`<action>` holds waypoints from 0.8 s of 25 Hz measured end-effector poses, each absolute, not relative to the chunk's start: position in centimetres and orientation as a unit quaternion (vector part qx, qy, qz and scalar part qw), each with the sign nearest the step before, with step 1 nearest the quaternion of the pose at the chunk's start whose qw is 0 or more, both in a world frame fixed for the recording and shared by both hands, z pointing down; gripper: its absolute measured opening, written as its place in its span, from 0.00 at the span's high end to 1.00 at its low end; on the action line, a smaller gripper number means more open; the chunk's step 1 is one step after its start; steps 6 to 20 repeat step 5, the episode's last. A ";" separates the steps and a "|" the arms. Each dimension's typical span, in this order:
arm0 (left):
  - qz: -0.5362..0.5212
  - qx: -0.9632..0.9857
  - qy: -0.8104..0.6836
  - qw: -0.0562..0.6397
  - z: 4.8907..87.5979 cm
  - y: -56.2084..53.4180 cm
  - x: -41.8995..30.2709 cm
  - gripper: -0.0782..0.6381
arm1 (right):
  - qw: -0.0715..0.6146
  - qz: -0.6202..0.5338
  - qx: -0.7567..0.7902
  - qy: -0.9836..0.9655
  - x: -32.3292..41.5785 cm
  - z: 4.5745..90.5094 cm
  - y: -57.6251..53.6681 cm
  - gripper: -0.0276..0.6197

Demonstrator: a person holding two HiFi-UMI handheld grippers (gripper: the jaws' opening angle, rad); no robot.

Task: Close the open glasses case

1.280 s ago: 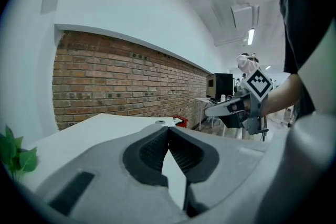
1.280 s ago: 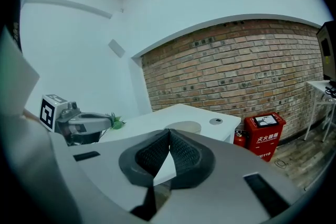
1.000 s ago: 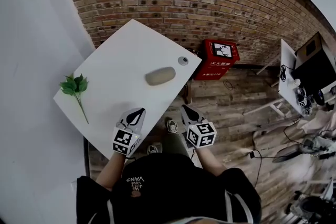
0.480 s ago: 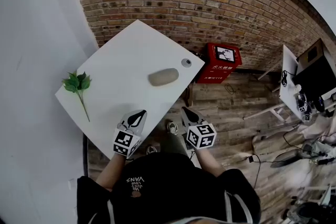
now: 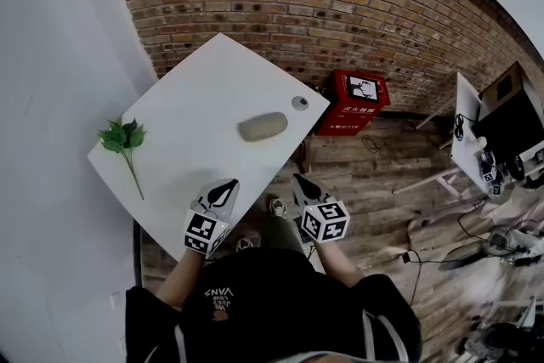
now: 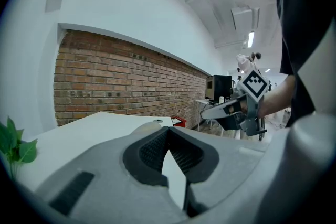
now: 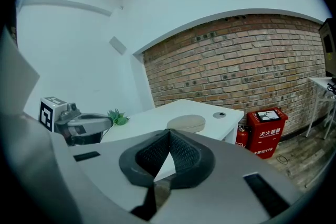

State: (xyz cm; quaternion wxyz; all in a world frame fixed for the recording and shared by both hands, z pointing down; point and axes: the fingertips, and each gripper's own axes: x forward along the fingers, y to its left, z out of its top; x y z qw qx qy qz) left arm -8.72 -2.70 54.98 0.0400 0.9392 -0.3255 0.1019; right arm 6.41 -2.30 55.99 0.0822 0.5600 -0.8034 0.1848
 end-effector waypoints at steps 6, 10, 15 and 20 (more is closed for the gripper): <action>0.101 0.939 -0.327 0.040 55.2 -3.0 -8.8 0.88 | 0.084 0.182 0.554 -0.808 6.0 56.1 -2.6 0.96; 0.101 0.939 -0.327 0.040 55.2 -3.0 -8.8 0.88 | 0.084 0.182 0.554 -0.808 6.0 56.1 -2.6 0.96; 0.101 0.939 -0.327 0.040 55.2 -3.0 -8.8 0.88 | 0.084 0.182 0.554 -0.808 6.0 56.1 -2.6 0.96; 0.101 0.939 -0.327 0.040 55.2 -3.0 -8.8 0.88 | 0.084 0.182 0.554 -0.808 6.0 56.1 -2.6 0.96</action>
